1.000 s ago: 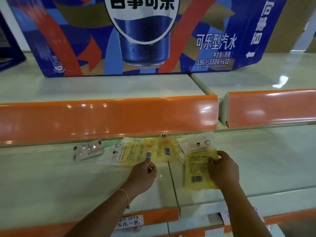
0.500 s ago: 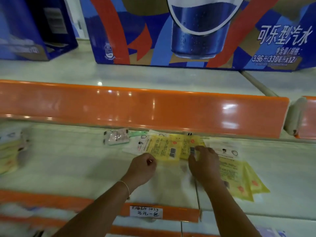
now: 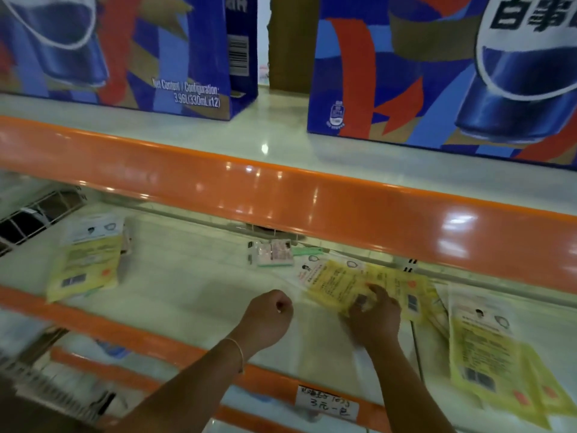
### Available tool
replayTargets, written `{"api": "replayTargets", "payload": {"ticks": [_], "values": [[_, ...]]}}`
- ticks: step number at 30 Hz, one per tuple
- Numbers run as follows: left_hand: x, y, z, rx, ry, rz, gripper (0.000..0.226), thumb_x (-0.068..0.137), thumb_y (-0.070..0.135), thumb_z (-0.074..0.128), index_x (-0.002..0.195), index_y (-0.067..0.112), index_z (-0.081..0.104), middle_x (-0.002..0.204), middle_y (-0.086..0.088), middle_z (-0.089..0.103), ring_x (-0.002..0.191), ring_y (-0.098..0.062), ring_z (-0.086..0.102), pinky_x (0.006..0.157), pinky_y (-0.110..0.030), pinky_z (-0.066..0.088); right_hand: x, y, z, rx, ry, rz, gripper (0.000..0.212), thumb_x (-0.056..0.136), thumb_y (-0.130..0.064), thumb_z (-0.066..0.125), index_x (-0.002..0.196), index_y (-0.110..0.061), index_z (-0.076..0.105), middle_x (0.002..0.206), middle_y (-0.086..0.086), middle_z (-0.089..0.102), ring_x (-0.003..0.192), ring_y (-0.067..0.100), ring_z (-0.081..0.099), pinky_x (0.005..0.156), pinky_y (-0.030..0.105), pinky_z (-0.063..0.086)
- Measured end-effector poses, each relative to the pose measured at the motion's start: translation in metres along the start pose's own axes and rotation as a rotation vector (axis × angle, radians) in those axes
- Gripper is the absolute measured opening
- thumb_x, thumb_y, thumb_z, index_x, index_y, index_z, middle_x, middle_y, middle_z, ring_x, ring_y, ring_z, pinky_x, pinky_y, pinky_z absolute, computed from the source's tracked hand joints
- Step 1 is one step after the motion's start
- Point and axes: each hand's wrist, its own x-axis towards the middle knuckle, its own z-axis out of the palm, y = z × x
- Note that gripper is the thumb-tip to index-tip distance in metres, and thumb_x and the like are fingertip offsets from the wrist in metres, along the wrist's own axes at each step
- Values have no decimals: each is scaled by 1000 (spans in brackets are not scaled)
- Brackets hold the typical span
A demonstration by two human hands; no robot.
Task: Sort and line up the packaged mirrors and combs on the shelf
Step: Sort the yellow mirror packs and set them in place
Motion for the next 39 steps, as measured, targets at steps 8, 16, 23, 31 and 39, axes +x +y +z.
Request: {"api": "replayTargets", "payload": {"ticks": [8, 16, 23, 31, 39], "values": [[5, 1, -13, -452, -152, -232, 18, 95, 17, 50, 96, 3, 62, 81, -16, 66, 54, -22, 63, 50, -31, 52, -53, -17, -3, 462, -123, 278, 96, 72, -6, 79, 148, -24, 23, 123, 8, 53, 90, 22, 57, 70, 37, 54], [11, 9, -7, -776, -180, -485, 18, 94, 19, 57, 83, 6, 61, 43, -1, 47, 34, -12, 36, 39, -17, 24, -105, -16, 8, 588, -266, 335, 118, 62, -8, 88, 152, -25, 12, 120, 4, 47, 80, 24, 65, 58, 35, 56], [8, 7, -11, -593, -219, -368, 11, 94, 10, 55, 93, 8, 66, 52, 0, 60, 32, -7, 39, 36, -15, 25, -104, 1, -13, 704, -191, 448, 51, 87, -19, 69, 131, -21, 44, 108, 13, 64, 86, 34, 69, 64, 46, 60], [-5, 36, 8, -492, -230, -268, 10, 89, 7, 52, 94, 3, 59, 63, -5, 57, 43, -16, 52, 37, -16, 32, -88, 0, -33, 511, -372, 374, 31, 86, -21, 70, 115, -21, 59, 85, 3, 76, 77, 28, 70, 67, 41, 57], [-2, 54, 36, -276, -236, -64, 30, 92, 29, 53, 78, 4, 45, 65, -9, 49, 45, -16, 37, 43, -23, 29, -68, 23, -73, 470, -198, 206, 45, 83, -22, 73, 125, -27, 57, 96, 5, 67, 90, 30, 68, 71, 31, 59]]}}
